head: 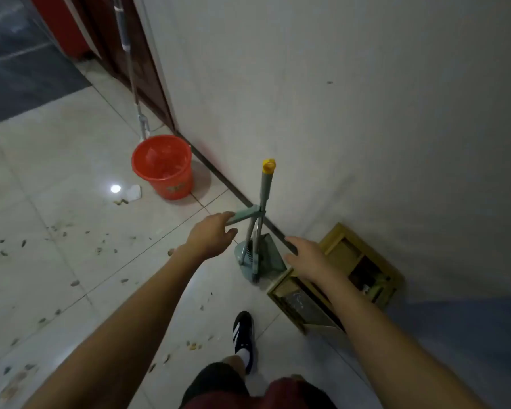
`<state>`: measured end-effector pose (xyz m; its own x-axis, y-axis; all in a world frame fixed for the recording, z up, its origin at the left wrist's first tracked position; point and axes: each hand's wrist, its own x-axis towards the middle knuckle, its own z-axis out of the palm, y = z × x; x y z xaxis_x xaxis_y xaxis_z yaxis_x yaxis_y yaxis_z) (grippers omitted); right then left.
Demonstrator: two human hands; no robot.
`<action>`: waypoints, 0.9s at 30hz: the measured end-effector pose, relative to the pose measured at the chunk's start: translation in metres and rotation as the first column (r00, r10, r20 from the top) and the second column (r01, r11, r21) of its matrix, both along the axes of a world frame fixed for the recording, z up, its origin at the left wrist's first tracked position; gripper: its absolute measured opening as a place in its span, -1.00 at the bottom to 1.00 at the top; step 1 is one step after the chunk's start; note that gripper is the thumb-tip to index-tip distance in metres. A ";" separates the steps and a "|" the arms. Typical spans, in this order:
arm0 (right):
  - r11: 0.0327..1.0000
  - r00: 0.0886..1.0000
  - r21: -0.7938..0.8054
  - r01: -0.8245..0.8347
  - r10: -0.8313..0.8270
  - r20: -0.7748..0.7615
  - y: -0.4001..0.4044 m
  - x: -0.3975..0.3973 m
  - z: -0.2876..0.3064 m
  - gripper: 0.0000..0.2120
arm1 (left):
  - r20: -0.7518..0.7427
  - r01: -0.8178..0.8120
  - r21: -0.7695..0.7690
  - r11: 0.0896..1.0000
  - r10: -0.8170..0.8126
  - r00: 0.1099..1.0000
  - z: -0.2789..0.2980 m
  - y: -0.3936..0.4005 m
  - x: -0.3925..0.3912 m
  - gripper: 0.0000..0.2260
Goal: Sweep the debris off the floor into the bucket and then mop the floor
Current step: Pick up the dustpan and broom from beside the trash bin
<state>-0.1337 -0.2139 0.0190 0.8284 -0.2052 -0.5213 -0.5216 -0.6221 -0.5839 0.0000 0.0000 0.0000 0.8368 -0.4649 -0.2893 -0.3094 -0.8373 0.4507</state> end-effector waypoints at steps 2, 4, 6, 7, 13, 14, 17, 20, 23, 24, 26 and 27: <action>0.999 0.999 0.007 0.036 -0.036 -0.018 -0.007 0.012 -0.003 -0.59 | -0.044 0.006 -0.003 1.000 -0.006 0.999 -0.005 -0.014 0.018 -0.57; 0.999 0.997 -0.014 0.042 -0.042 -0.058 -0.013 0.017 -0.011 -0.55 | -0.095 0.030 0.018 0.999 -0.028 0.995 -0.010 -0.028 0.033 -0.56; 0.998 0.993 -0.008 0.059 -0.060 -0.105 -0.019 0.025 -0.018 -0.50 | -0.130 0.055 0.031 0.998 -0.051 0.990 -0.017 -0.044 0.046 -0.54; 0.998 0.990 -0.003 0.065 -0.065 -0.122 -0.022 0.030 -0.021 -0.49 | -0.142 0.065 0.038 0.997 -0.059 0.988 -0.022 -0.051 0.053 -0.54; 0.996 0.986 0.028 0.081 -0.076 -0.150 -0.038 0.047 -0.039 -0.52 | -0.251 0.099 0.058 0.993 -0.081 0.965 -0.057 -0.079 0.067 -0.69; 0.996 0.985 0.030 0.078 -0.072 -0.159 -0.041 0.048 -0.041 -0.52 | -0.254 0.099 0.063 0.993 -0.080 0.964 -0.061 -0.082 0.066 -0.72; 0.997 0.984 0.051 0.064 -0.055 -0.167 -0.046 0.048 -0.047 -0.56 | -0.246 0.062 0.084 0.995 -0.039 0.968 -0.071 -0.087 0.064 -0.80; 0.998 0.980 0.052 0.044 -0.033 -0.194 -0.052 0.047 -0.050 -0.53 | -0.240 0.038 0.090 0.995 -0.015 0.971 -0.073 -0.090 0.058 -0.82; 0.998 0.980 0.058 -0.004 0.015 -0.199 -0.057 0.040 -0.051 -0.53 | -0.258 0.019 0.121 0.992 0.013 0.966 -0.075 -0.088 0.041 -0.92; 0.998 0.979 0.060 -0.010 0.022 -0.201 -0.058 0.037 -0.050 -0.53 | -0.270 0.004 0.117 0.993 0.028 0.963 -0.076 -0.086 0.032 -0.92; 0.998 0.979 0.067 -0.016 0.029 -0.201 -0.061 0.030 -0.050 -0.56 | -0.285 -0.022 0.088 0.996 0.046 0.957 -0.077 -0.082 0.013 -0.87; 0.997 0.980 0.071 -0.024 0.037 -0.194 -0.061 0.026 -0.050 -0.57 | -0.286 -0.029 0.082 0.996 0.052 0.957 -0.077 -0.081 0.002 -0.84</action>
<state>-0.1081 -0.2751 -0.0309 0.7148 -0.1400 -0.6852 -0.6109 -0.6019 -0.5142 0.0022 -0.0808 -0.0769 0.7304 -0.3998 -0.5538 -0.1409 -0.8816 0.4505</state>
